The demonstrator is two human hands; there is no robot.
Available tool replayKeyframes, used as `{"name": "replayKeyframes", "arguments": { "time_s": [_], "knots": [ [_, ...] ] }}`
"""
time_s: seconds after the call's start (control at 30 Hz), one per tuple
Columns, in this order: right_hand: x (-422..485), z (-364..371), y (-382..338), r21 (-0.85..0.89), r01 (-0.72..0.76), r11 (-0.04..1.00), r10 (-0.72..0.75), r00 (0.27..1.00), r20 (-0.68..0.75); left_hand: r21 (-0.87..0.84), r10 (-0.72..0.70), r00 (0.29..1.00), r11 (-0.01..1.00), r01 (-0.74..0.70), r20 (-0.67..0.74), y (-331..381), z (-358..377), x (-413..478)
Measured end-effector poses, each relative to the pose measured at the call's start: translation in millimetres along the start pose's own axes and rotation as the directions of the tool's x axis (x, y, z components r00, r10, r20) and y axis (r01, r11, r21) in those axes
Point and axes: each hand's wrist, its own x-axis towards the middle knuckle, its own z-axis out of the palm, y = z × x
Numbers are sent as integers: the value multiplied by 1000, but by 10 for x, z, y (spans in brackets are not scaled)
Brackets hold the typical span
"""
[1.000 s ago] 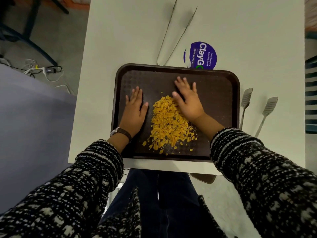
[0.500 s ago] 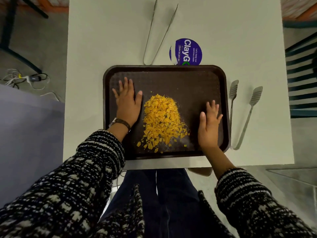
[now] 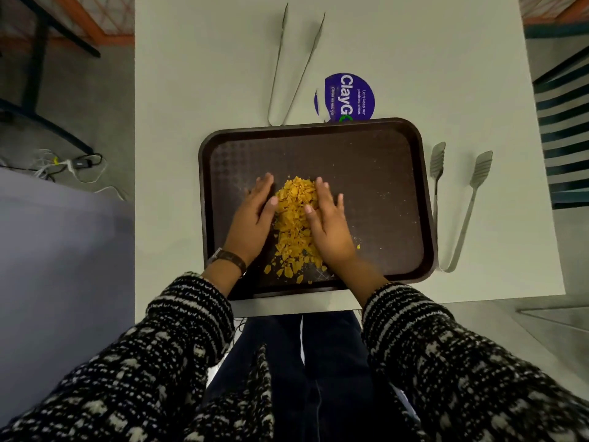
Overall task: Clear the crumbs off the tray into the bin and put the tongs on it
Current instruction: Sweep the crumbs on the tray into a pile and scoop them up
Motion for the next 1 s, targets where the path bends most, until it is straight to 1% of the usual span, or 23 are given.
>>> {"name": "replayKeyframes", "arguments": {
  "time_s": [0.03,0.07,0.13,0.17,0.2,0.23,0.3,0.37,0.4,0.47,0.57,0.6,0.67,0.73,0.8,0.83,0.87,0.9,0.97,1.0],
  "knots": [
    [-23,-6,-29,95,-36,995,34,999,15,35,-2,999,999,3,-32,-43,-20,-44],
    [-54,-33,-34,145,-52,988,53,999,0,69,-8,998,998,13,-62,-90,-34,-88],
    [-105,-127,20,102,6,995,6,993,-122,132,-27,993,990,42,-112,-186,-56,-167],
    [-122,-181,90,51,15,999,-6,984,-179,159,-38,991,985,59,-132,-228,-68,-201],
    [-139,-236,172,-2,-12,1000,11,974,-227,179,-49,988,981,75,-148,-263,-77,-229],
    [-160,-283,270,-48,-66,997,50,960,-274,188,-58,986,978,88,-158,-288,-84,-252],
    [-219,-344,428,-107,-232,967,178,912,-369,193,-71,985,976,102,-159,-313,-86,-290],
    [-280,-323,474,-150,-369,917,283,869,-405,209,-75,986,972,106,-148,-321,-72,-322],
    [-299,-279,454,-184,-390,903,293,868,-402,218,-77,986,970,108,-146,-323,-64,-332],
    [-296,-143,367,-248,-350,904,251,901,-355,228,-89,985,966,122,-150,-319,-52,-333],
    [-217,85,182,-270,-191,944,136,968,-210,238,-104,982,961,140,-159,-287,-28,-313],
    [-182,141,112,-240,-130,962,94,983,-156,245,-100,983,960,136,-156,-275,-14,-304],
    [-137,183,-18,-98,-40,994,32,996,-81,258,-82,987,959,115,-136,-257,8,-285],
    [-158,116,-67,23,-24,999,26,995,-96,261,-71,990,960,100,-118,-254,22,-279],
    [-233,-41,25,15,-51,999,53,984,-170,267,-73,990,958,103,-123,-258,25,-304],
    [-281,-133,114,-31,-83,996,74,972,-224,276,-76,988,955,111,-137,-261,26,-318],
    [-336,-223,224,-92,-149,985,118,952,-281,286,-84,984,950,126,-154,-270,28,-334],
    [-402,-306,329,-151,-251,956,190,924,-333,293,-99,980,945,147,-172,-276,35,-354],
    [-538,-387,473,-231,-460,857,350,850,-394,287,-141,969,938,196,-203,-273,72,-396],
    [-597,-376,505,-255,-518,816,401,826,-395,279,-158,964,936,215,-213,-265,96,-419]
  ]
}}
